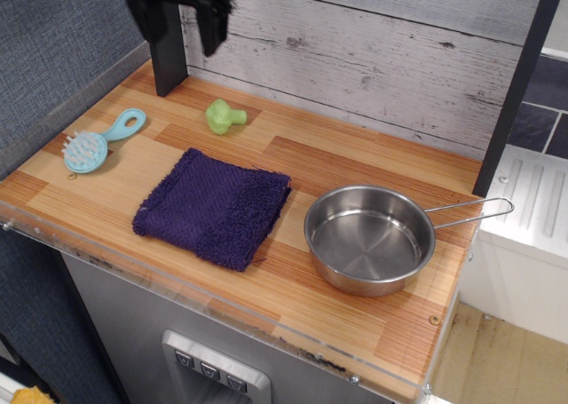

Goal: Put the broccoli inside the pan

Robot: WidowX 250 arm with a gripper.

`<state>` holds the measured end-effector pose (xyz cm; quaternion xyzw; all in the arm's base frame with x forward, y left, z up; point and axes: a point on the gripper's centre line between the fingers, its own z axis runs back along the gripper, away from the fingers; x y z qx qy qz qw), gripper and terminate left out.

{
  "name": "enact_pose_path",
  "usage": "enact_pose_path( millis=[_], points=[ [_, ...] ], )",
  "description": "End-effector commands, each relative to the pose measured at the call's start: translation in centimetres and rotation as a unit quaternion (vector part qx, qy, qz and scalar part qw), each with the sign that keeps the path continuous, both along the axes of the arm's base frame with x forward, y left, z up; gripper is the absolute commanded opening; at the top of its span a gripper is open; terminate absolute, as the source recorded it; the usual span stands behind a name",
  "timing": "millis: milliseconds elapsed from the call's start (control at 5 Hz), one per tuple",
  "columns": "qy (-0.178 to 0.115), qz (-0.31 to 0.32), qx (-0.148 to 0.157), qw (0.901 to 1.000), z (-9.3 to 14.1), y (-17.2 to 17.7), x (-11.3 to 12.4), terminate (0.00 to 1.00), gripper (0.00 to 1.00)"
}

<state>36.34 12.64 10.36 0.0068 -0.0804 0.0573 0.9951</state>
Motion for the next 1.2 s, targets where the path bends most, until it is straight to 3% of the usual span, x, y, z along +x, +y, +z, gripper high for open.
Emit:
enact_pose_path(
  millis=[0, 400, 600, 800, 1000],
  points=[
    [0.012, -0.014, 0.016, 0.9997, -4.6, -1.1, 2.2, 0.00, 1.00],
    [0.023, -0.018, -0.001, 0.9996, -5.8, -1.5, 2.8, 0.00, 1.00],
    [0.038, -0.014, 0.015, 0.9991, -7.2, -0.3, 2.8, 0.00, 1.00],
    [0.042, -0.013, 0.012, 0.9989, -7.8, 0.0, 2.7, 0.00, 1.00],
    [0.035, -0.027, 0.012, 0.9989, -7.1, -0.7, 2.5, 0.00, 0.00]
  ],
)
